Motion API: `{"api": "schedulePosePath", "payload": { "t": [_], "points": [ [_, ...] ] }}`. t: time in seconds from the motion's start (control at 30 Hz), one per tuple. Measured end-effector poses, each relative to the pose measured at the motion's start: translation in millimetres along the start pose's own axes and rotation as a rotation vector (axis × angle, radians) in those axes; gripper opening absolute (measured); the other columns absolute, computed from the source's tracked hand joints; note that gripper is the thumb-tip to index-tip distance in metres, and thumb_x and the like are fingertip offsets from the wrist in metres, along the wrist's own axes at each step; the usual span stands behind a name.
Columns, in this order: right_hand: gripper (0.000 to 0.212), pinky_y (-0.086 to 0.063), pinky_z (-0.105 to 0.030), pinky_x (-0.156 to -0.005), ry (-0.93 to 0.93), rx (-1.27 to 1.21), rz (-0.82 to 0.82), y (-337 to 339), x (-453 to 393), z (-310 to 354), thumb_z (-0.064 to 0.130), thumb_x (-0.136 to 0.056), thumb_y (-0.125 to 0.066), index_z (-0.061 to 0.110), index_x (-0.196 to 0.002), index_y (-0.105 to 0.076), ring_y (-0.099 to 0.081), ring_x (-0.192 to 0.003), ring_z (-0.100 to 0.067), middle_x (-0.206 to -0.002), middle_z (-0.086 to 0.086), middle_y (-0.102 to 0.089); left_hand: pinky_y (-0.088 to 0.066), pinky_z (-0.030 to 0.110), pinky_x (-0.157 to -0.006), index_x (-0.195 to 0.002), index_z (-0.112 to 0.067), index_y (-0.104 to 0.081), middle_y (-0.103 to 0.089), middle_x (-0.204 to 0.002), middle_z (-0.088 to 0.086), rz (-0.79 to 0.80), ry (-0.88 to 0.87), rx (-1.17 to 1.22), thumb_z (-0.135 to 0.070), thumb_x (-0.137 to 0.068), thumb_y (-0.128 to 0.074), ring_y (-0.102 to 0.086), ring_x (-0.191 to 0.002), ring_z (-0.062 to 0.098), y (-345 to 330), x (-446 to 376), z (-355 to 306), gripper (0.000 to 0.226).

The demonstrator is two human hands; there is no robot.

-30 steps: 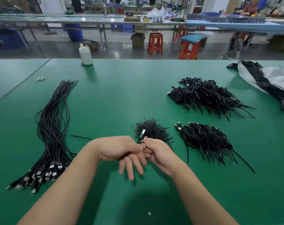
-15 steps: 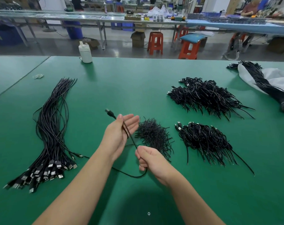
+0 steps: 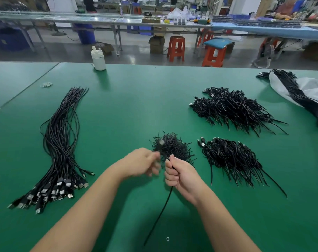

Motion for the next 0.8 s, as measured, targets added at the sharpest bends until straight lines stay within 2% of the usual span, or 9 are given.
{"api": "schedulePosePath", "payload": {
  "t": [0.13,0.2,0.27,0.33,0.4,0.53,0.6,0.73,0.8],
  "points": [
    [0.038,-0.012,-0.025,-0.045,-0.019,0.129,0.122,-6,8,-5,0.034,-0.105,-0.041,0.019,-0.071,-0.047,-0.013,-0.049,-0.012,-0.057,0.003,-0.021,-0.060,0.034,-0.081,-0.116,0.004,-0.056,-0.072,-0.108,0.019,-0.365,-0.175,0.864,-0.029,-0.109,-0.027,-0.072,-0.099,0.028,13,-13,-5,0.044],
    [0.037,-0.011,-0.027,-0.046,-0.052,0.200,0.143,-8,10,-15,0.036,-0.105,-0.041,0.020,-0.073,-0.045,-0.011,-0.051,-0.014,-0.059,0.001,-0.018,-0.061,0.032,-0.073,-0.116,0.006,-0.055,-0.073,-0.104,0.019,-0.350,-0.169,1.194,-0.031,-0.109,-0.026,-0.073,-0.095,0.027,20,-16,-11,0.047],
    [0.036,-0.012,-0.025,-0.046,-0.077,0.162,0.132,-8,10,-23,0.037,-0.105,-0.043,0.020,-0.073,-0.044,-0.010,-0.051,-0.013,-0.060,0.001,-0.016,-0.055,0.023,-0.053,-0.109,0.004,-0.058,-0.076,-0.088,0.012,-0.278,-0.164,1.269,-0.030,-0.108,-0.029,-0.072,-0.067,0.015,20,-13,-21,0.045],
    [0.034,-0.014,-0.023,-0.044,-0.102,-0.030,0.097,-1,8,-21,0.030,-0.102,-0.048,0.019,-0.070,-0.043,-0.014,-0.048,-0.010,-0.057,0.004,-0.019,-0.033,0.019,-0.037,-0.104,0.002,-0.061,-0.067,-0.064,0.002,-0.185,-0.210,1.088,-0.030,-0.107,-0.034,-0.044,-0.036,0.005,20,-7,-28,0.042],
    [0.033,-0.014,-0.022,-0.044,-0.124,-0.238,0.051,9,5,-12,0.026,-0.099,-0.050,0.018,-0.067,-0.042,-0.017,-0.044,-0.008,-0.053,0.007,-0.021,-0.020,0.024,-0.040,-0.102,0.003,-0.066,-0.058,-0.052,0.003,0.017,-0.292,0.729,-0.032,-0.105,-0.040,-0.027,-0.032,0.007,18,3,-29,0.044],
    [0.037,-0.010,-0.021,-0.044,-0.122,-0.255,-0.027,19,3,13,0.030,-0.104,-0.041,0.015,-0.070,-0.048,-0.018,-0.041,-0.005,-0.051,0.007,-0.023,-0.036,0.021,-0.045,-0.098,-0.007,-0.070,-0.076,-0.077,0.003,0.415,-0.204,-0.220,-0.040,-0.102,-0.040,-0.040,-0.034,0.012,3,16,-18,0.045],
    [0.036,-0.010,-0.021,-0.043,-0.097,-0.201,-0.023,18,5,21,0.029,-0.105,-0.041,0.015,-0.072,-0.049,-0.018,-0.042,-0.006,-0.053,0.007,-0.023,-0.043,0.019,-0.052,-0.094,-0.008,-0.068,-0.077,-0.081,0.003,0.223,-0.120,-0.413,-0.040,-0.102,-0.038,-0.057,-0.041,0.016,-5,8,-15,0.044],
    [0.033,-0.012,-0.022,-0.045,-0.037,-0.032,0.016,7,10,24,0.026,-0.105,-0.041,0.015,-0.076,-0.051,-0.016,-0.046,-0.008,-0.055,0.005,-0.021,-0.057,0.040,-0.081,-0.094,-0.003,-0.068,-0.076,-0.088,0.010,-0.234,-0.124,-0.024,-0.029,-0.105,-0.042,-0.073,-0.081,0.026,-18,-8,-9,0.038],
    [0.026,-0.012,-0.023,-0.049,-0.006,0.029,0.054,2,14,20,0.024,-0.103,-0.044,0.014,-0.080,-0.051,-0.018,-0.049,-0.008,-0.058,0.004,-0.025,-0.052,0.044,-0.091,-0.099,-0.002,-0.069,-0.075,-0.096,0.011,-0.311,-0.175,-0.132,-0.035,-0.105,-0.042,-0.070,-0.094,0.028,-22,-9,-11,0.043]
  ]
}}
Point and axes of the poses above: each hand's wrist, its own x-axis away from the middle knuckle, its own y-axis out of the back of the hand, z = x × y, the point moved 2 cm from there along -x, towards the middle knuckle
